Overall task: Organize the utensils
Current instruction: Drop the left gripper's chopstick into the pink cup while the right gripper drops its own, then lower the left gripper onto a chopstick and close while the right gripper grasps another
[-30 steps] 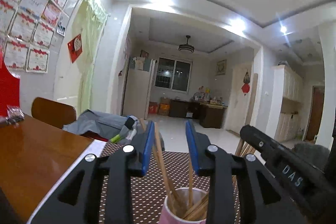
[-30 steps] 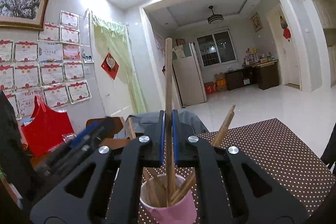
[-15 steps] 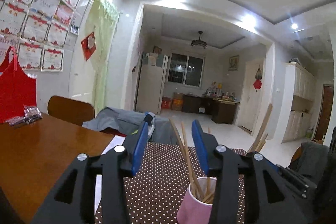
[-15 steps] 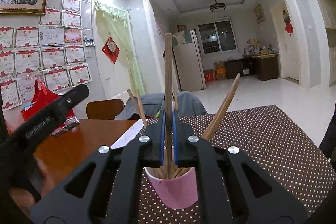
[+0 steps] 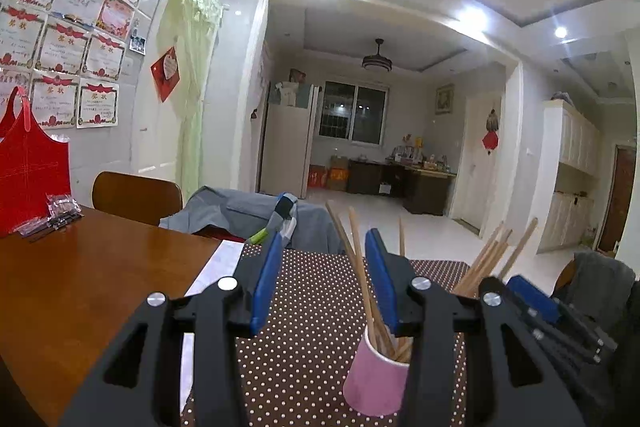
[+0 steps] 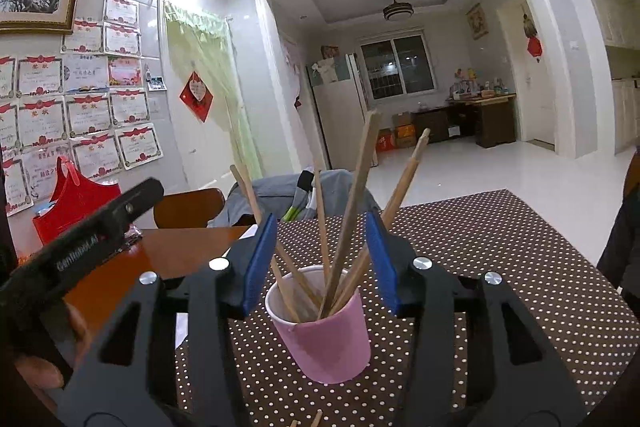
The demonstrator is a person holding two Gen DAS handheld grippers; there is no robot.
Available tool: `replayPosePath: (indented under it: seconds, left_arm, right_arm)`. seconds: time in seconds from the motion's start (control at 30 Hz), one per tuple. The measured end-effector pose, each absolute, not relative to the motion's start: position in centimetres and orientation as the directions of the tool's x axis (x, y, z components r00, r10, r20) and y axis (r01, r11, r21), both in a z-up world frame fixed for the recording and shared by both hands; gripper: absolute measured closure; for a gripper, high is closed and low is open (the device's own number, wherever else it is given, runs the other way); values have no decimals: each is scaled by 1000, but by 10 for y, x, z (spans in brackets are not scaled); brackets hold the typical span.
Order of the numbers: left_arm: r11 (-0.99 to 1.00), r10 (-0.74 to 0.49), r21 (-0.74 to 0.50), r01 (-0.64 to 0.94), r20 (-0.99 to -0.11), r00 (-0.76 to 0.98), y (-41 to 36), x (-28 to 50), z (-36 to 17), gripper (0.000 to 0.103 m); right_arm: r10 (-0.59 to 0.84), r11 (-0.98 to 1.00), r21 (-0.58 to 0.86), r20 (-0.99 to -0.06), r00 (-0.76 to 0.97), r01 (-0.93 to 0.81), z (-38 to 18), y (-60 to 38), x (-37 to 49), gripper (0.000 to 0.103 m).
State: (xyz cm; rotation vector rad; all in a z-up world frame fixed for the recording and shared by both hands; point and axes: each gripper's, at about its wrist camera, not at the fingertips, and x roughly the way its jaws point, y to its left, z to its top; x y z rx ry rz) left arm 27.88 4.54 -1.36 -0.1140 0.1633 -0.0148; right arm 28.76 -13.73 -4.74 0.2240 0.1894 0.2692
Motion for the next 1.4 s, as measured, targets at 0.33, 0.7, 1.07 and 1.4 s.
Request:
replayPosePath:
  seconds: [0.33, 0.7, 1.07, 1.4]
  left_arm:
    - [998, -38, -49, 30, -157, 987, 27, 236, -2, 54]
    - [995, -99, 7, 104, -239, 966, 5, 186, -9, 45]
    - [978, -175, 5, 209, -528, 831, -7, 162, -60, 45]
    - [977, -140, -13, 215, -796, 589, -7, 170, -143, 45]
  right_arm:
    - [266, 937, 274, -161, 950, -216, -39, -157, 249, 57]
    - [281, 928, 310, -225, 933, -205, -49, -177, 195, 54]
    - [287, 937, 310, -430, 856, -159, -86, -178, 167, 54]
    - [315, 942, 291, -587, 746, -169, -125, -170, 153, 54]
